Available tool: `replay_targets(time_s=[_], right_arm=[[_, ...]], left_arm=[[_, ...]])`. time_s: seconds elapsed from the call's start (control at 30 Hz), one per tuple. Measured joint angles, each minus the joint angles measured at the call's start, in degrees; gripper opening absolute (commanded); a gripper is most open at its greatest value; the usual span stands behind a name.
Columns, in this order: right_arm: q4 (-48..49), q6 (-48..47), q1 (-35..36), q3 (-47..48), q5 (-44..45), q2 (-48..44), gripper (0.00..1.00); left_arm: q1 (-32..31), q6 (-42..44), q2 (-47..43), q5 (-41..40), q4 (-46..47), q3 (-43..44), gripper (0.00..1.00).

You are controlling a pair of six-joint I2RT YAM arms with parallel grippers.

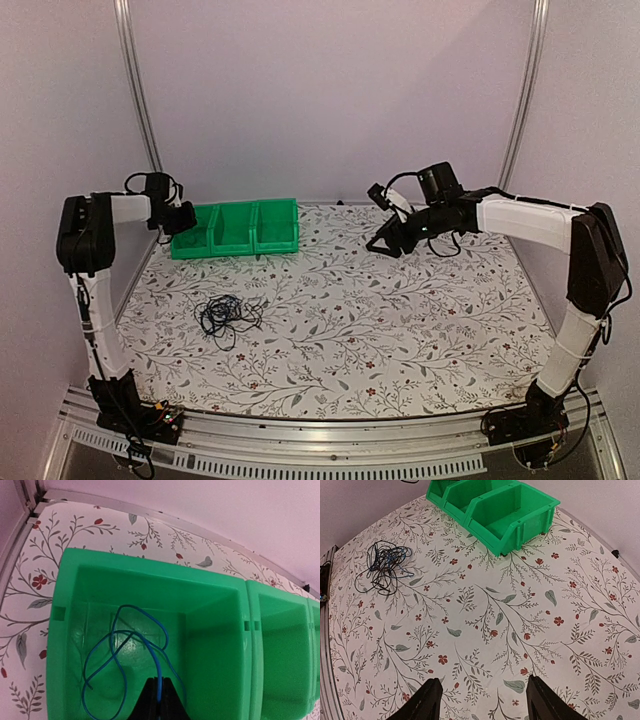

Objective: Untangle the cables

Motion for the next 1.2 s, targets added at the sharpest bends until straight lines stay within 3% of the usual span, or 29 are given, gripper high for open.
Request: replay_targets(time_s=[0.4,0.5,0.63,0.83,0.93,1.2], right_arm=[[0.0,-0.4,0.8,0.0,0.2,0.0,0.62],[0.0,-0.6,0.9,0.0,0.4,0.0,0.62],[0.0,-0.8,0.9,0.0,0.4,0.0,0.62],[0.0,-1.1,1.0,0.0,0.3,0.0,0.62],[0.0,-1.2,1.0,0.0,0.3,0.0,0.62],[0.5,-1.0,1.0,0.0,-0.5,0.0,0.62]], left_arm=[[-3.6,3.1,3.8,-3.0,-3.6,3.4,0.01],[-4.0,3.3,3.8,-3.9,-4.8,3.4,0.09],[-4.0,3.5,3.1,-6.2,-7.3,3.4,0.32],[-4.0,4.0,0.9,-8.8,-14.4,5.4,0.42],[-4.0,4.1,-2.2,-9.1,-17.3,5.4,0.53],[-4.0,4.1,-11.6,-9.9,-23.3,5.4,0.53]])
